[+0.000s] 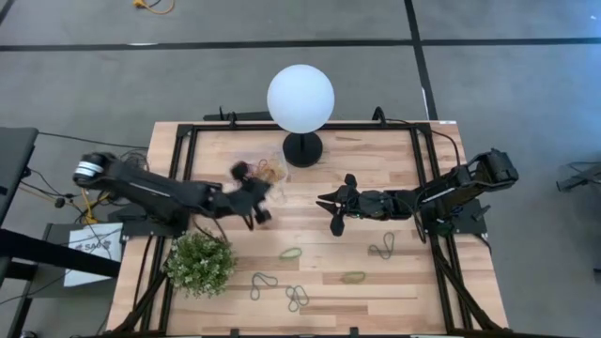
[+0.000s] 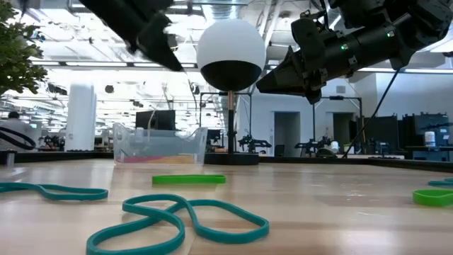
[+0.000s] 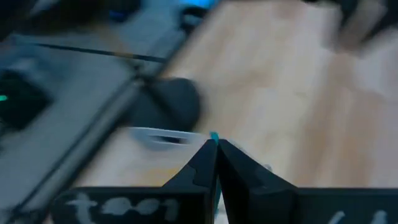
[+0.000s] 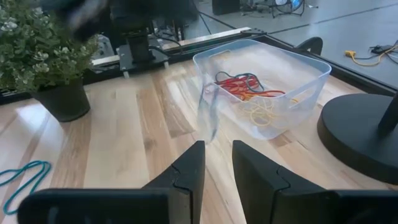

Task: Pick and place items into bin
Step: Put the blue rubber band into the transparent bin

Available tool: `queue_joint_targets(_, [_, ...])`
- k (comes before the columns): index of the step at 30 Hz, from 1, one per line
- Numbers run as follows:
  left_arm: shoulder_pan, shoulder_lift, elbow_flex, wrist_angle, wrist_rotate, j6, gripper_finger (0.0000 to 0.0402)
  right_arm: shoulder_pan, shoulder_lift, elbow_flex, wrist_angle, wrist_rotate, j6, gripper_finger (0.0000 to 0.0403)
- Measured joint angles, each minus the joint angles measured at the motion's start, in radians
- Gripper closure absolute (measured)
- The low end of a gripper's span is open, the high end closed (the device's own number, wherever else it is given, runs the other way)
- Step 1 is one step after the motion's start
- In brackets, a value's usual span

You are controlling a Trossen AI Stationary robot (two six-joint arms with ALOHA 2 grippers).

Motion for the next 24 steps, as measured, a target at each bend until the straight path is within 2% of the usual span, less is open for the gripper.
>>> queue_joint_targets(4, [0.01,-0.116,0.001,-0.117,-0.111,-0.028,0.0401,0.0,0.0,0.0,0.0,0.0,0.0,0.0326])
queue_joint_targets(8, [0.039,-0.159,0.001,-0.211,-0.116,-0.072,0.0401,0.0,0.0,0.0,0.001,0.0,0.0,0.0326])
queue_joint_targets(11, [0.066,-0.146,-0.003,-0.274,-0.106,-0.128,0.0401,0.0,0.0,0.0,0.002,0.0,0.0,0.0326])
queue_joint_targets(16, [0.098,-0.08,-0.05,-0.261,-0.039,-0.158,0.0402,0.0,0.0,0.0,0.003,0.0,0.0,0.0326])
queue_joint_targets(24, [0.14,0.033,-0.063,-0.243,-0.126,-0.118,0.0401,0.0,0.0,0.0,0.003,0.0,0.0,0.0326])
